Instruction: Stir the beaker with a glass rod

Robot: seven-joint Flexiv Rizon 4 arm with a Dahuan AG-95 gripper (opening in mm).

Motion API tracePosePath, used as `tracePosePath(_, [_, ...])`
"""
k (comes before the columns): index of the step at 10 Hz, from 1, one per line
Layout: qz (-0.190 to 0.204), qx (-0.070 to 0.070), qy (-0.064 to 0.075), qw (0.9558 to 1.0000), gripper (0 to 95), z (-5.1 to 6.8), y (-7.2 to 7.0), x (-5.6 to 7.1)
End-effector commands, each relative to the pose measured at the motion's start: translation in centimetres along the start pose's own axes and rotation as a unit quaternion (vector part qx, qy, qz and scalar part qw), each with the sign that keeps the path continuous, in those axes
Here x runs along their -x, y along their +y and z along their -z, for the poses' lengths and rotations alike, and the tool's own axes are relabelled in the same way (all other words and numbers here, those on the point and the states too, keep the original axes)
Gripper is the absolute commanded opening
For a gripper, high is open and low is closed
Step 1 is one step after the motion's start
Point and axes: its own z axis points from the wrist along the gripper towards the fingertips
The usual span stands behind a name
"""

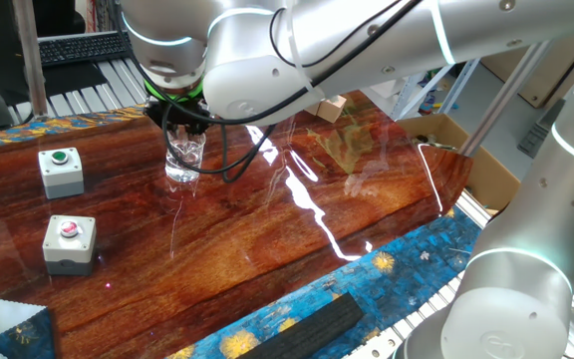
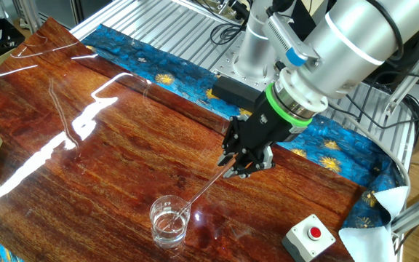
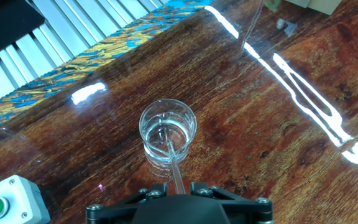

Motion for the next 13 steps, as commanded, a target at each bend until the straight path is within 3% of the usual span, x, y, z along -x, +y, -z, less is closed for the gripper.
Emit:
tracePosePath(1, [-0.001,0.000,-0.002,1.0000,19.0,-0.09,0.07,0.10])
tracePosePath(5, [-0.004,0.000,-0.006,1.0000,19.0,-0.32,0.08,0.16])
tracePosePath(6, [-0.003,0.000,-0.007,1.0000,0.0,-0.32,0.08,0.16])
tracePosePath(13, [-0.006,0.007,-0.010,0.9999,0.0,-0.29,0.09,0.16])
